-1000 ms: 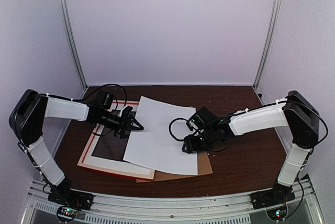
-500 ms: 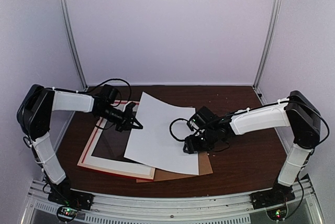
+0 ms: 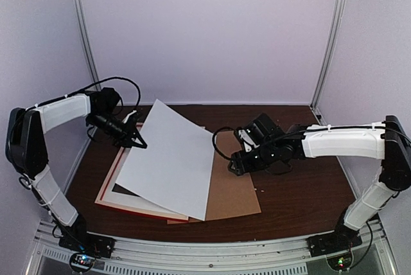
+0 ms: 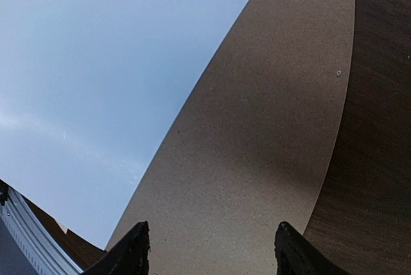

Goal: Put the photo into the frame
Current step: Place the photo on the mat board.

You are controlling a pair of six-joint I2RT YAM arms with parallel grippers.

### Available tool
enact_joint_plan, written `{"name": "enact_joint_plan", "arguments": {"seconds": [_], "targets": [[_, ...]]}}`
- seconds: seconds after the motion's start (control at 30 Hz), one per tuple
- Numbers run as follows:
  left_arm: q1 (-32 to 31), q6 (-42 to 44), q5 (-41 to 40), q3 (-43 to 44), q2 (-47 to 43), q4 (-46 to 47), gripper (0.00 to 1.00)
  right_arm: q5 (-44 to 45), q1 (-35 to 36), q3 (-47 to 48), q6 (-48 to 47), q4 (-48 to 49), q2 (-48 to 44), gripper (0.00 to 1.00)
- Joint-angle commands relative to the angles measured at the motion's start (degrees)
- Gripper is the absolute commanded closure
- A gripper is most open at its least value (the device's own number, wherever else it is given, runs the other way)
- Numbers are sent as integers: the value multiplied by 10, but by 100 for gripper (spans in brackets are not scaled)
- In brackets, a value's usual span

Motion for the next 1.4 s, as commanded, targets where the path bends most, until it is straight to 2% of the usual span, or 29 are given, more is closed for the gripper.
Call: {"name": "enact_joint_plan", "arguments": {"seconds": [0.0,0.23,0.37,0.5,0.73,1.13,1.37], "targets": [[39,83,-74,19,-22,-117,100,13,3,21,-27,-6,36,34],[78,99,-174,60,-12,-156,100,5,2,23,-43,2,73,35],[78,103,-188,84,18,-157,100,-1,2,23,-43,9,90,35],[78,97,-184,108,42,-150,100,-4,1,28,-43,9,104,35],[78,78,-158,80,38,-124,100,-5,0,28,-39,9,115,35],[78,53,-63,49,13,-75,100,-12,0,26,-32,11,128,35],[79,48,-90,47,29,-68,100,-12,0,23,-28,12,129,36]]}}
